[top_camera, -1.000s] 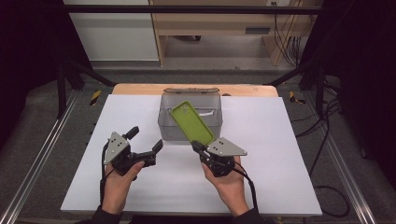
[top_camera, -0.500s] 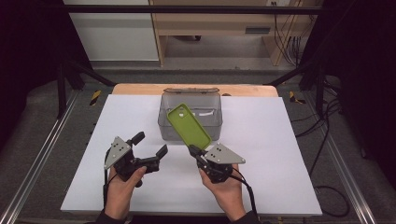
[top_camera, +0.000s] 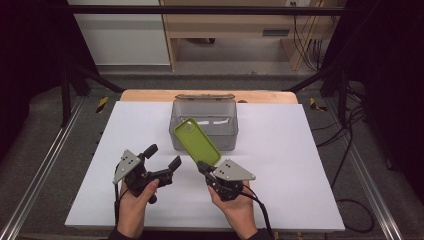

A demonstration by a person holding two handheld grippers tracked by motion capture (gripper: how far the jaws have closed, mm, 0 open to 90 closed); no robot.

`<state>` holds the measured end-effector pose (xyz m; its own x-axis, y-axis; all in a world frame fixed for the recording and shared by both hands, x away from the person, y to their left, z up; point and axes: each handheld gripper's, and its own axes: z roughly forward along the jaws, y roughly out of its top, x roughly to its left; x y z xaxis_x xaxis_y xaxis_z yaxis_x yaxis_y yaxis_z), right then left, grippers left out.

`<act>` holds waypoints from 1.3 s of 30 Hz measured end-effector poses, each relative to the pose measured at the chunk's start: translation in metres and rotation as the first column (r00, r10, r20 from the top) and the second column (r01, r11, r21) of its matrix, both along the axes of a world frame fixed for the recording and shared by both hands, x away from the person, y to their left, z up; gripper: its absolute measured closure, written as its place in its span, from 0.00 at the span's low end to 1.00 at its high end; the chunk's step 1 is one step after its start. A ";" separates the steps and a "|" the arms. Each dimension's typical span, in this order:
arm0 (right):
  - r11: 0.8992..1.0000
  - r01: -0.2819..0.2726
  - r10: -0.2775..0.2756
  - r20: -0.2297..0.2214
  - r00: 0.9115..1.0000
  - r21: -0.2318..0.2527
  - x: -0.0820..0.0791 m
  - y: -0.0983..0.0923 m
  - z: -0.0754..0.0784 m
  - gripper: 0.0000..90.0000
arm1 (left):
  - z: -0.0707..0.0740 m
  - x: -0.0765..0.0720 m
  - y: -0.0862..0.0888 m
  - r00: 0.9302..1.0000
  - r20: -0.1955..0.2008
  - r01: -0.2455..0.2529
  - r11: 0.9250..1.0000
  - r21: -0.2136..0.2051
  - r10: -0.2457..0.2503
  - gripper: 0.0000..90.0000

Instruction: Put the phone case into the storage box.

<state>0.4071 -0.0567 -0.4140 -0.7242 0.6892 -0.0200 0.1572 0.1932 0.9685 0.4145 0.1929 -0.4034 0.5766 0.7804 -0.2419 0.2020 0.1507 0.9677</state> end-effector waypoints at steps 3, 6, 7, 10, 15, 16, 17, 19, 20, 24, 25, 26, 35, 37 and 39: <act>1.000 -0.010 0.010 0.002 1.000 -0.005 -0.002 0.004 -0.001 0.98 | -0.002 -0.001 -0.001 1.000 -0.014 0.011 1.000 -0.005 -0.011 0.07; 1.000 -0.019 0.019 0.001 1.000 -0.011 -0.003 0.007 -0.003 0.98 | -0.004 -0.001 -0.004 1.000 -0.025 0.012 1.000 0.000 -0.012 0.13; 1.000 -0.020 0.020 0.002 1.000 -0.013 -0.004 0.009 -0.004 0.98 | -0.005 -0.002 -0.005 0.999 -0.029 0.016 1.000 0.003 -0.016 0.14; 0.999 -0.026 0.026 0.002 1.000 -0.020 -0.006 0.014 -0.007 0.98 | -0.008 -0.001 -0.006 0.998 -0.050 0.025 0.999 -0.026 -0.026 0.19; 0.999 -0.036 0.036 0.002 0.999 -0.023 -0.009 0.019 -0.010 0.98 | -0.016 0.003 -0.003 0.994 -0.101 0.043 0.997 -0.071 -0.050 0.30; 0.999 -0.038 0.038 0.001 0.999 -0.022 -0.009 0.020 -0.010 0.98 | -0.017 0.003 -0.003 0.992 -0.110 0.053 0.995 -0.089 -0.063 0.33; 0.999 -0.038 0.038 0.000 0.999 -0.025 -0.009 0.021 -0.011 0.98 | -0.017 0.003 -0.003 0.991 -0.113 0.058 0.994 -0.095 -0.069 0.36; 0.999 -0.039 0.039 -0.003 0.999 -0.023 -0.009 0.022 -0.012 0.98 | -0.018 0.003 -0.003 0.990 -0.117 0.062 0.992 -0.106 -0.074 0.39; 0.999 -0.041 0.041 -0.006 0.999 -0.024 -0.009 0.022 -0.012 0.98 | -0.018 0.003 -0.003 0.990 -0.117 0.063 0.992 -0.108 -0.076 0.40; 0.999 -0.042 0.042 -0.005 0.999 -0.023 -0.010 0.024 -0.014 0.98 | -0.020 0.002 -0.004 0.988 -0.130 0.065 0.989 -0.132 -0.082 0.47; 0.999 -0.041 0.040 -0.005 0.999 -0.022 -0.011 0.024 -0.014 0.98 | -0.021 0.002 -0.003 0.988 -0.135 0.062 0.988 -0.142 -0.081 0.50; 0.999 -0.041 0.041 -0.007 0.999 -0.018 -0.011 0.025 -0.014 0.98 | -0.023 0.003 -0.003 0.986 -0.142 0.060 0.986 -0.156 -0.083 0.50; 0.999 -0.050 0.050 -0.021 0.999 -0.009 -0.011 0.027 -0.016 0.98 | -0.032 0.006 0.003 0.977 -0.190 0.049 0.964 -0.260 -0.100 0.64; 0.999 -0.050 0.050 -0.022 0.999 -0.009 -0.011 0.028 -0.017 0.98 | -0.032 0.006 0.004 0.977 -0.189 0.046 0.964 -0.263 -0.098 0.66; 0.999 -0.051 0.051 -0.025 0.998 -0.003 -0.011 0.028 -0.017 0.98 | -0.032 0.006 0.004 0.978 -0.186 0.047 0.963 -0.265 -0.099 0.67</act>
<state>0.3958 -0.0285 -0.4314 -0.7585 0.6517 -0.0036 0.1715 0.2050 0.9636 0.4203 0.1972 -0.4358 0.5510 0.6336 -0.5431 0.4033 0.3675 0.8380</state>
